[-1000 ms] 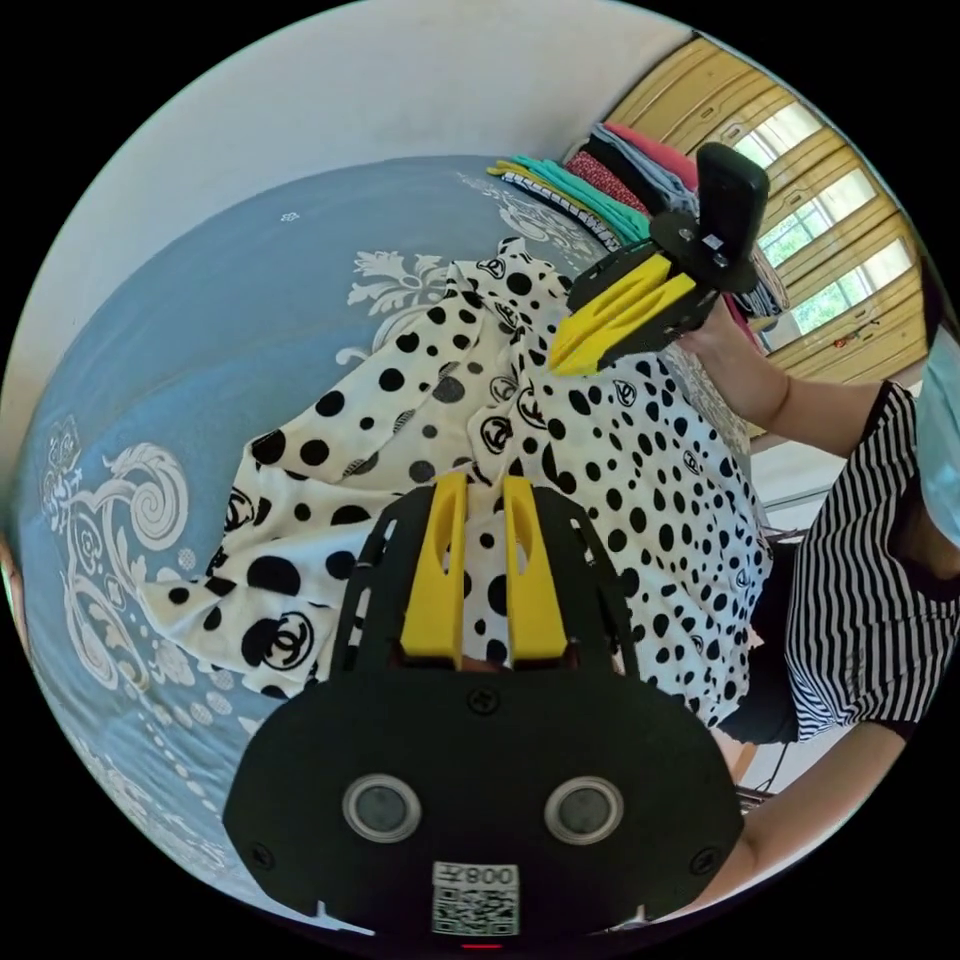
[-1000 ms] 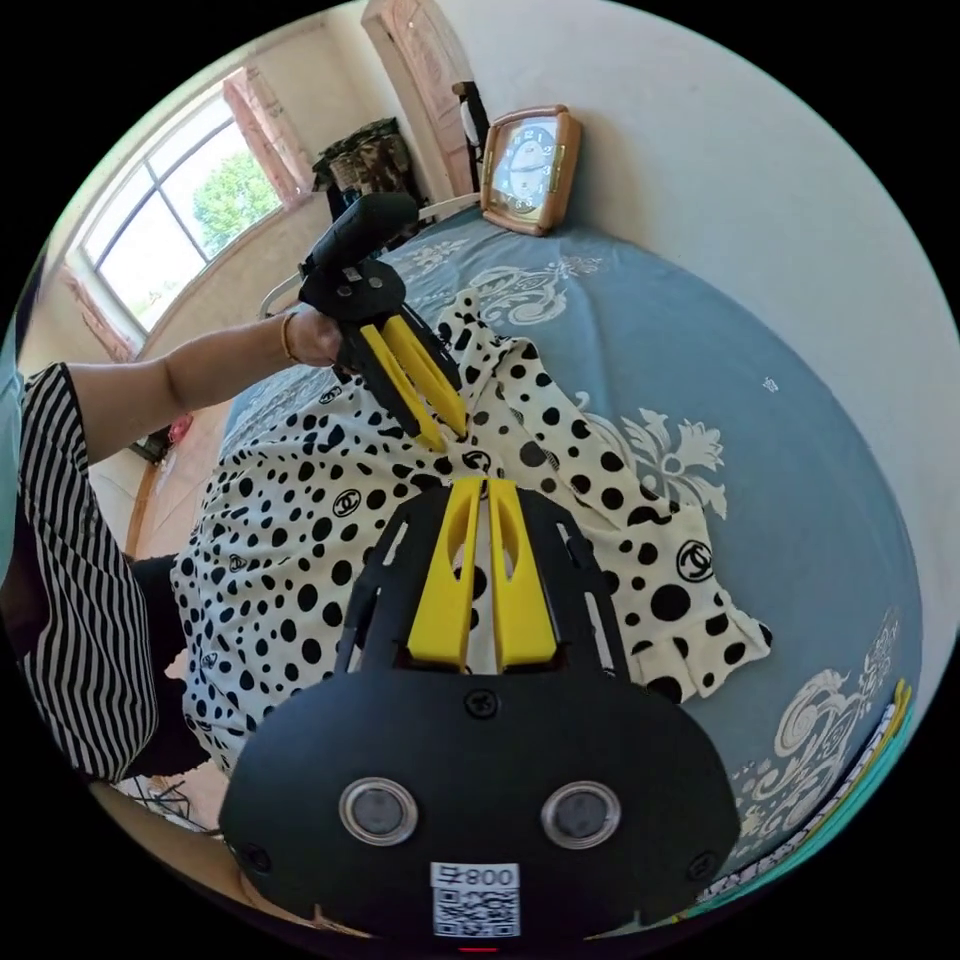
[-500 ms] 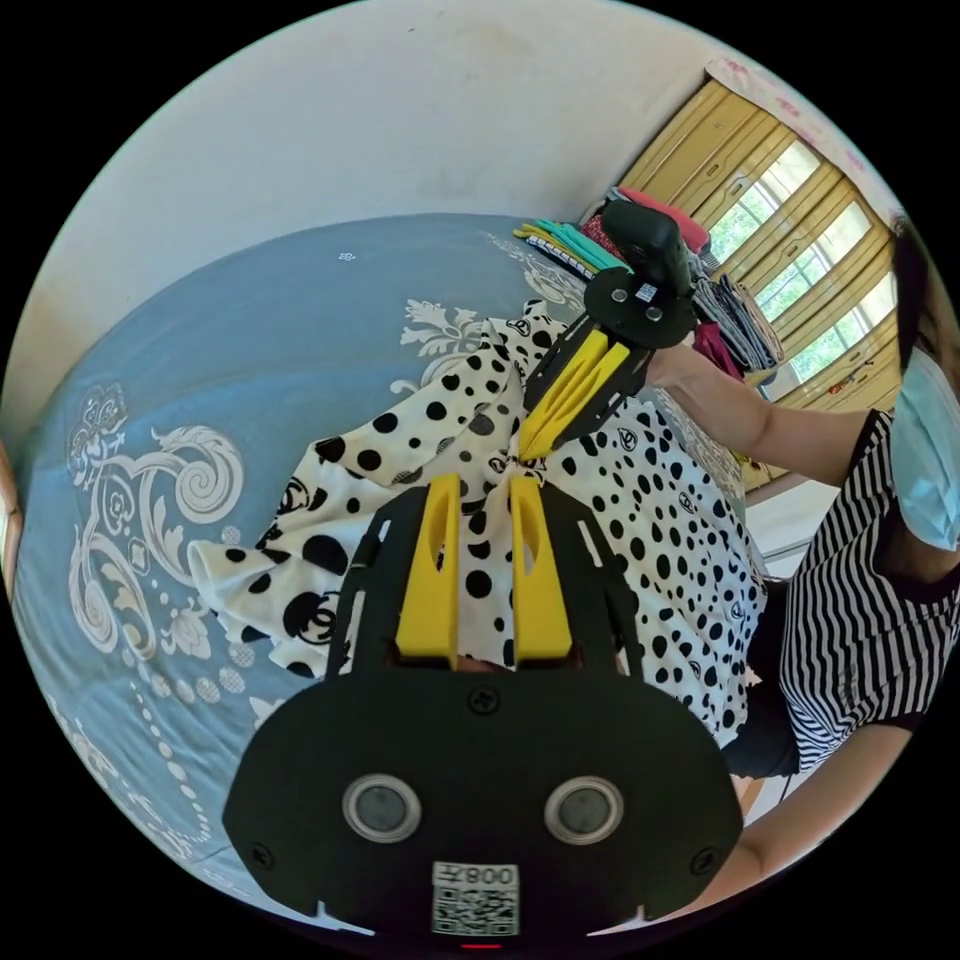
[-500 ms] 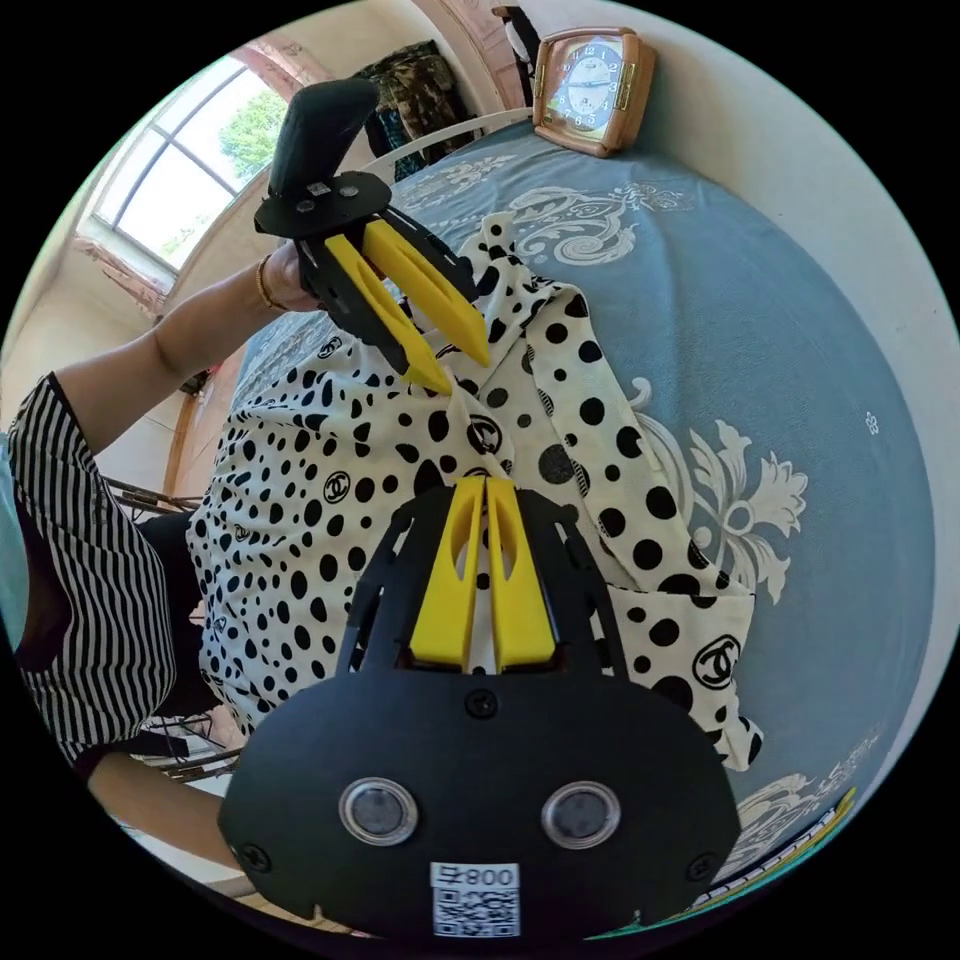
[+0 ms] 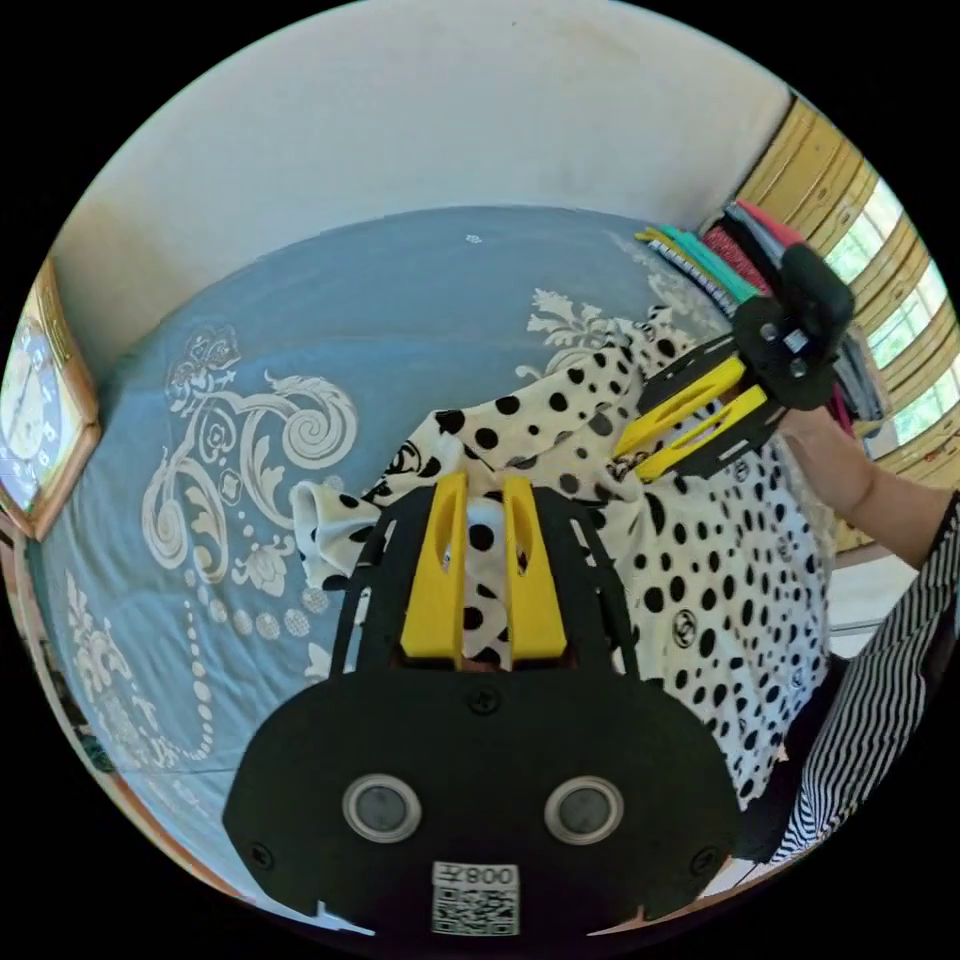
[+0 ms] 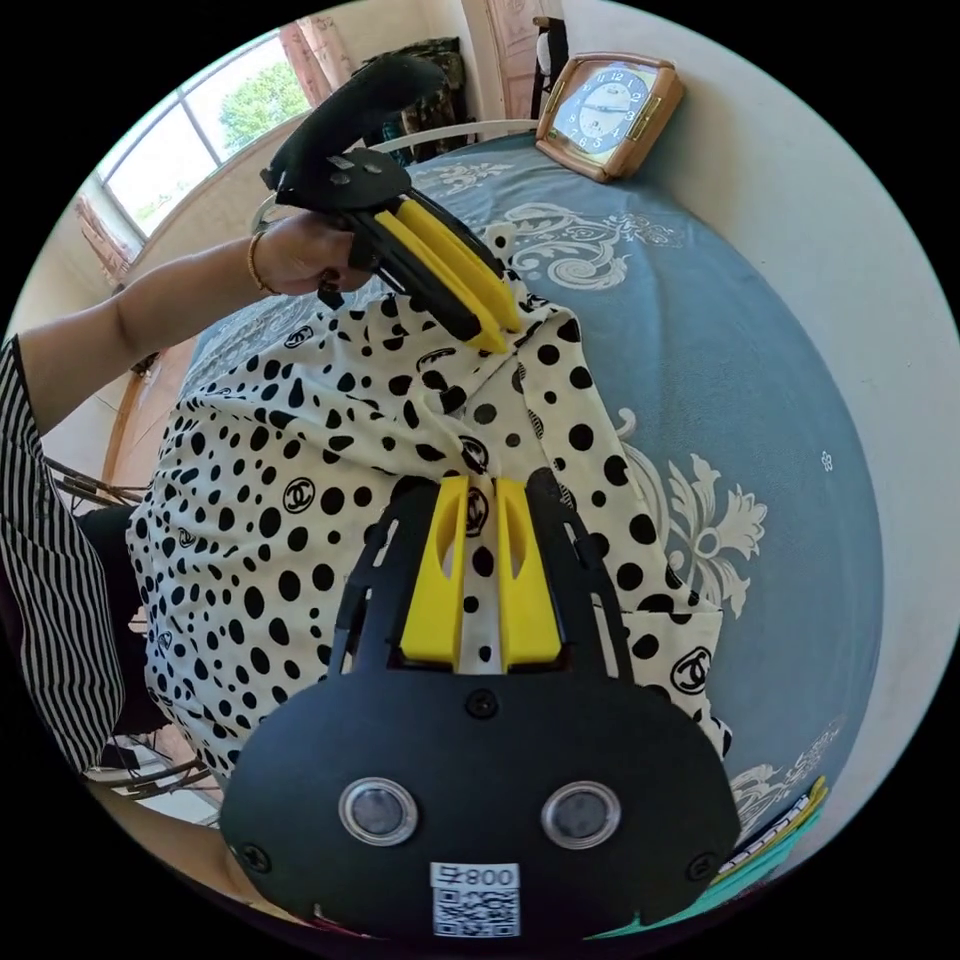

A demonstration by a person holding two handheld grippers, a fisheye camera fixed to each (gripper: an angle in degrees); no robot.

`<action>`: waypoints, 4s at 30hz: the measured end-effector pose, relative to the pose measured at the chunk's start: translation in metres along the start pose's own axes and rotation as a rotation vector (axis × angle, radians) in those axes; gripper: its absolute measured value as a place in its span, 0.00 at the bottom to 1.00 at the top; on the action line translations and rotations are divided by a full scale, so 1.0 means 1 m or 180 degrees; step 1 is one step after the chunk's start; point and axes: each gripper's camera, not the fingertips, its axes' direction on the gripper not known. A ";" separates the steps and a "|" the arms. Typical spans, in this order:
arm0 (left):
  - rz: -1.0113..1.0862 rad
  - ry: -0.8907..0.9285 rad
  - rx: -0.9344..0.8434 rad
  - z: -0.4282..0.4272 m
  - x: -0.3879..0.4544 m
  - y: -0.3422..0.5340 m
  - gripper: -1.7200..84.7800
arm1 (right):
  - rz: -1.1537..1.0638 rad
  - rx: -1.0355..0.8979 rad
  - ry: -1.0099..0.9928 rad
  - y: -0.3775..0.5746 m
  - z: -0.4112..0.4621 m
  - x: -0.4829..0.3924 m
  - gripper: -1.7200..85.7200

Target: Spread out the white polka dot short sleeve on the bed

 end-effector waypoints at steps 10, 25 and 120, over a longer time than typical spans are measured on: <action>-0.0365 -0.0320 0.0709 -0.039 0.010 0.021 0.03 | 0.0221 0.0026 -0.1474 0.004 0.008 0.049 0.04; 0.0229 0.0111 0.0996 -0.054 0.063 0.031 0.11 | 0.0570 0.0819 -0.0998 0.032 -0.015 0.071 0.11; -0.0490 0.0316 0.0490 -0.073 -0.069 0.080 0.03 | 0.1878 0.0970 0.0195 0.217 -0.082 0.053 0.02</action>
